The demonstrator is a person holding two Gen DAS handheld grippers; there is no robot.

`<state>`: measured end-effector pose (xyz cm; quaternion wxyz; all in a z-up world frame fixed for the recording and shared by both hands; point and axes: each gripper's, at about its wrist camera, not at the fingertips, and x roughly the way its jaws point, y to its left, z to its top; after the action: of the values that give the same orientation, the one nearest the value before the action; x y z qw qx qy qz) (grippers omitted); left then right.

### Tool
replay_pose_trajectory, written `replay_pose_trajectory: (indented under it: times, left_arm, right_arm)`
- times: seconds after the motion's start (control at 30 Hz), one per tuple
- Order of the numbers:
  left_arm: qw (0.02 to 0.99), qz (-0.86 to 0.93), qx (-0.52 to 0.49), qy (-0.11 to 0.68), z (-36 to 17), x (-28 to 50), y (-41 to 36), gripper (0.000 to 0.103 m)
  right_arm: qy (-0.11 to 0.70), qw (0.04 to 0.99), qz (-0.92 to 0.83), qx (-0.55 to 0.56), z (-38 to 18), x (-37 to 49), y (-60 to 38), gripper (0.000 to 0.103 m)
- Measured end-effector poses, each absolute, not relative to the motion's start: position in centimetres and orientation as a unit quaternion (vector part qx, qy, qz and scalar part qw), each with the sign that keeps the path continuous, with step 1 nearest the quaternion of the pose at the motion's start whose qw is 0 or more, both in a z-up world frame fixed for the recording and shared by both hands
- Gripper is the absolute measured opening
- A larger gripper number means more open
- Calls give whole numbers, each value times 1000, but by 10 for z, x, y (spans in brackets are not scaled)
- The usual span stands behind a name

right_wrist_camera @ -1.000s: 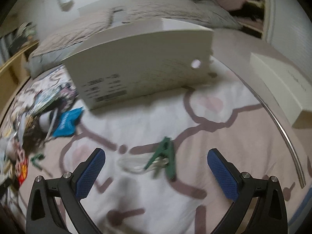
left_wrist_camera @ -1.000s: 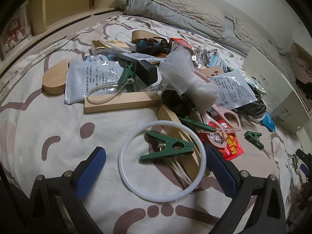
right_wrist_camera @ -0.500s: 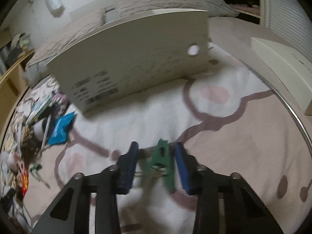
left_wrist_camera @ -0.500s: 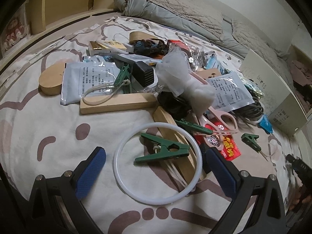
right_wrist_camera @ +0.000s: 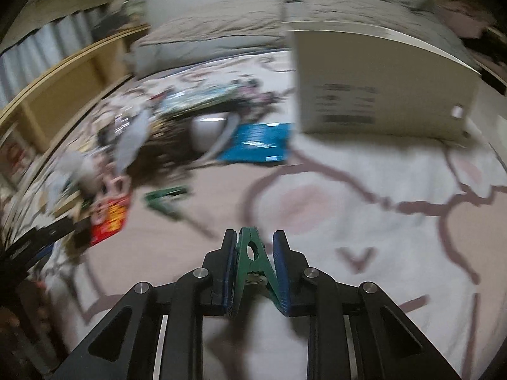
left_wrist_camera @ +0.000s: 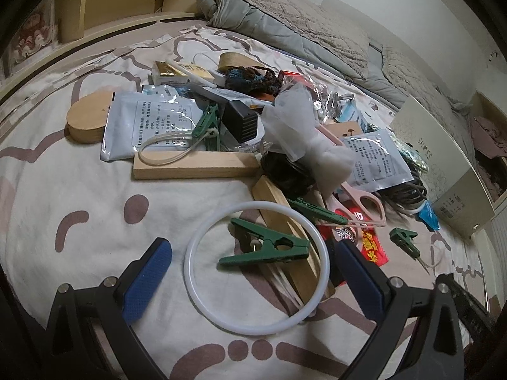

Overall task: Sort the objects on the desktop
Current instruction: 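Lift the green clothespin with the right tool while the left tool approaches the white ring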

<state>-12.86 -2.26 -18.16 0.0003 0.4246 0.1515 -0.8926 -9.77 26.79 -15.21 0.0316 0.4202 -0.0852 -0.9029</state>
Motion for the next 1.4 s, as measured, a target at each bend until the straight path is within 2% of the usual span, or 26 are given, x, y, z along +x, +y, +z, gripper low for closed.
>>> replay_pose_trajectory:
  times: [0.2, 0.5, 0.73, 1.2, 1.4]
  left_arm:
    - [-1, -894, 423, 150, -182, -129, -23, 103]
    - [-5, -896, 420, 147, -182, -127, -22, 102]
    - [-3, -897, 413, 155, -179, -121, -27, 85]
    - [-13, -916, 374, 145, -161, -109, -26, 85]
    - [-63, -931, 346, 97, -148, -94, -1, 85]
  right_arm:
    - [-68, 57, -899, 430, -156, -84, 251, 24]
    - [-29, 41, -920, 388, -164, -53, 243, 24]
    - [-44, 31, -925, 377, -168, -53, 246, 24]
    - [-60, 22, -932, 357, -174, -52, 245, 26]
    - [-54, 20, -933, 355, -175, -51, 243, 26]
